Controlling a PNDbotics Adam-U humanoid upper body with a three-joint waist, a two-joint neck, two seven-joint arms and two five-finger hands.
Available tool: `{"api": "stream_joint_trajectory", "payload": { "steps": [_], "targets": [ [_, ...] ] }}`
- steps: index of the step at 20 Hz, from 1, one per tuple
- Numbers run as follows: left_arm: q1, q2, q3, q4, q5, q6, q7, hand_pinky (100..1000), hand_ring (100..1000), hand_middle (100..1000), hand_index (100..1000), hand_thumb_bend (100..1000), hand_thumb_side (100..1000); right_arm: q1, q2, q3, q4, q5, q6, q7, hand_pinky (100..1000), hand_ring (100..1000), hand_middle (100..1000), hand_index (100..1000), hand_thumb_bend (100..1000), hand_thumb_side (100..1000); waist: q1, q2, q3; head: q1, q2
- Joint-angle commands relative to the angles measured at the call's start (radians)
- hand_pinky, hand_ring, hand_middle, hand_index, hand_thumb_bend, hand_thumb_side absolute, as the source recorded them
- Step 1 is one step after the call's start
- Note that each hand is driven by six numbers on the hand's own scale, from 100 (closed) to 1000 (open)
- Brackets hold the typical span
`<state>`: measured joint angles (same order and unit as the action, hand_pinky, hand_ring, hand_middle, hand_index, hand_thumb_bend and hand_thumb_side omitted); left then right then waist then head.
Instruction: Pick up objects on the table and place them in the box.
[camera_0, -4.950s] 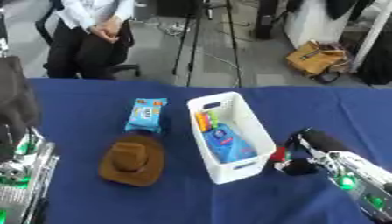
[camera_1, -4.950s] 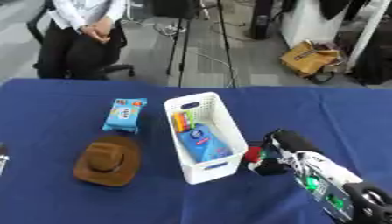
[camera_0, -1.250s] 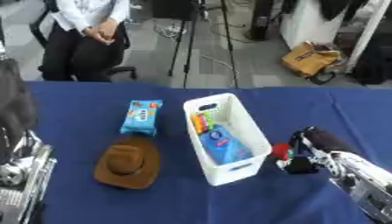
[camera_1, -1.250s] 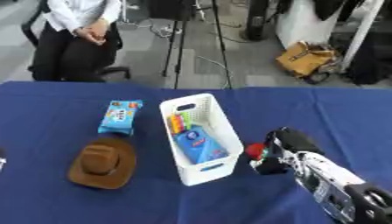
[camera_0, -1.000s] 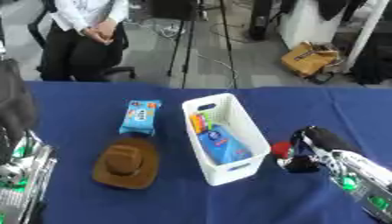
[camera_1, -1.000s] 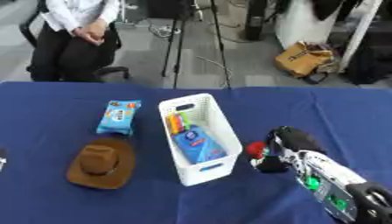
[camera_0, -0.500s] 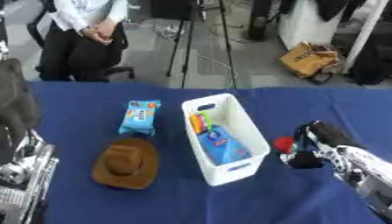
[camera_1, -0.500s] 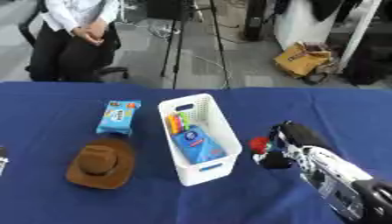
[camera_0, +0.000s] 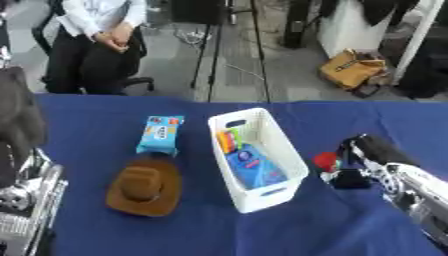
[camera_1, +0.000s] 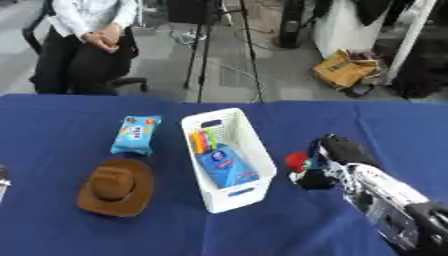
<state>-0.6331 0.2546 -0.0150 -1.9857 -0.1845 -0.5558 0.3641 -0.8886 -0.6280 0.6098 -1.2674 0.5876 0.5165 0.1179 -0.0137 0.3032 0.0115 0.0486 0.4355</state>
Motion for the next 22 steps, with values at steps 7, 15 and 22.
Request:
{"api": "stream_joint_trajectory", "payload": {
  "steps": [7, 15, 22],
  "targets": [
    [-0.013, 0.009, 0.007, -0.014, 0.003, 0.004, -0.003, 901, 942, 885, 985, 100, 1000, -0.037, -0.047, -0.02, -0.058, -0.005, 0.018, -0.004, 846, 818, 488, 593, 327, 533, 0.0, -0.031, -0.004, 0.002, -0.004],
    [-0.011, 0.01, 0.006, -0.014, 0.003, 0.005, -0.003, 901, 942, 885, 985, 100, 1000, -0.066, -0.065, -0.018, -0.117, -0.003, 0.041, 0.007, 846, 816, 484, 591, 317, 552, -0.002, -0.037, -0.01, 0.005, -0.002],
    [-0.008, 0.01, 0.005, -0.014, 0.003, 0.005, -0.004, 901, 942, 885, 985, 100, 1000, -0.094, -0.078, -0.017, -0.164, 0.001, 0.054, 0.021, 846, 815, 482, 589, 311, 562, -0.008, -0.04, -0.014, 0.009, -0.003]
  ]
}}
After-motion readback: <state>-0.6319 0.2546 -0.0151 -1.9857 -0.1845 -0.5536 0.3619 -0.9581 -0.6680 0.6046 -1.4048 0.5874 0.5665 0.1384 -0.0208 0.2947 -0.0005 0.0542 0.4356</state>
